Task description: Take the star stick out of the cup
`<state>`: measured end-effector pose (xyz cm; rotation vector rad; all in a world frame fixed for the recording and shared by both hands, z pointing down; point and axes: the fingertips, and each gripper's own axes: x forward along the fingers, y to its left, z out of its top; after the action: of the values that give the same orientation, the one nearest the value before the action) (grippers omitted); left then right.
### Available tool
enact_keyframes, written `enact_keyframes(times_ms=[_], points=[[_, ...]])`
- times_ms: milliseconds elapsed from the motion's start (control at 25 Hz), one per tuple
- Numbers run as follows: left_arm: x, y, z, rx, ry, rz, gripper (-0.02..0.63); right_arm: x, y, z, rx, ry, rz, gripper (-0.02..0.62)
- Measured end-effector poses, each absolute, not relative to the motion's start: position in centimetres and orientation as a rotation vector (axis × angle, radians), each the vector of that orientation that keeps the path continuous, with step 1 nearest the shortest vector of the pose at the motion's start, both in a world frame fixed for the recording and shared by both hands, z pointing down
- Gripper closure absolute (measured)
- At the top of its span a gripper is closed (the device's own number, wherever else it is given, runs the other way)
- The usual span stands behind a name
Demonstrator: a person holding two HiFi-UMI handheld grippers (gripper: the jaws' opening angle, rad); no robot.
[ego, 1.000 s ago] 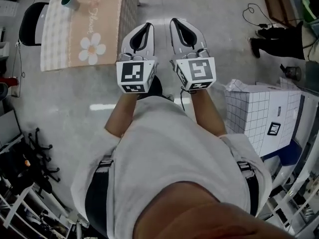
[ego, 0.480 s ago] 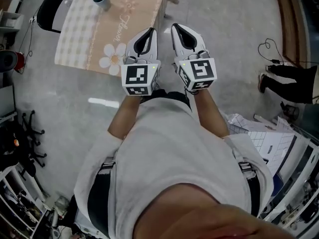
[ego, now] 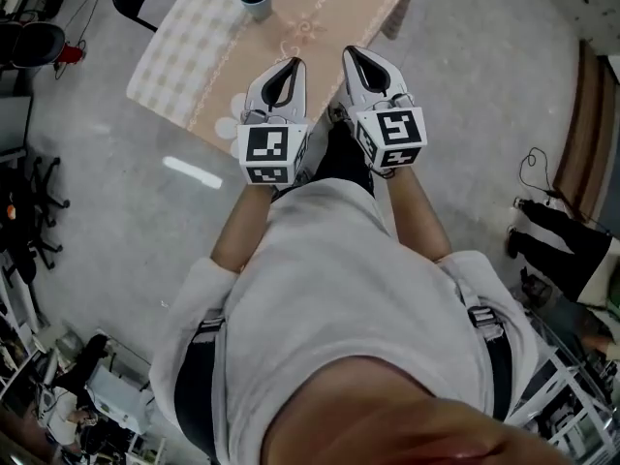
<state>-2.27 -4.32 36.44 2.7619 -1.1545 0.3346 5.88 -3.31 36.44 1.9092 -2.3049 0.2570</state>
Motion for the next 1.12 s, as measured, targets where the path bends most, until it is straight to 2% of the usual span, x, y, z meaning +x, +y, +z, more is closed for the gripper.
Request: enact_keyframes(times_ms=[560, 1120], points=[[-0.5, -19.9, 41.4, 2.492, -1.508, 0.55, 0.603, 8.1, -20.8, 42.8, 1.382, -2.511, 0.362, 0.595], [1.1, -28.7, 42.4, 2.464, -1.628, 0.79, 0.603, 9.7, -27.1, 45.9, 1.148, -2.612, 0.368, 0.595]])
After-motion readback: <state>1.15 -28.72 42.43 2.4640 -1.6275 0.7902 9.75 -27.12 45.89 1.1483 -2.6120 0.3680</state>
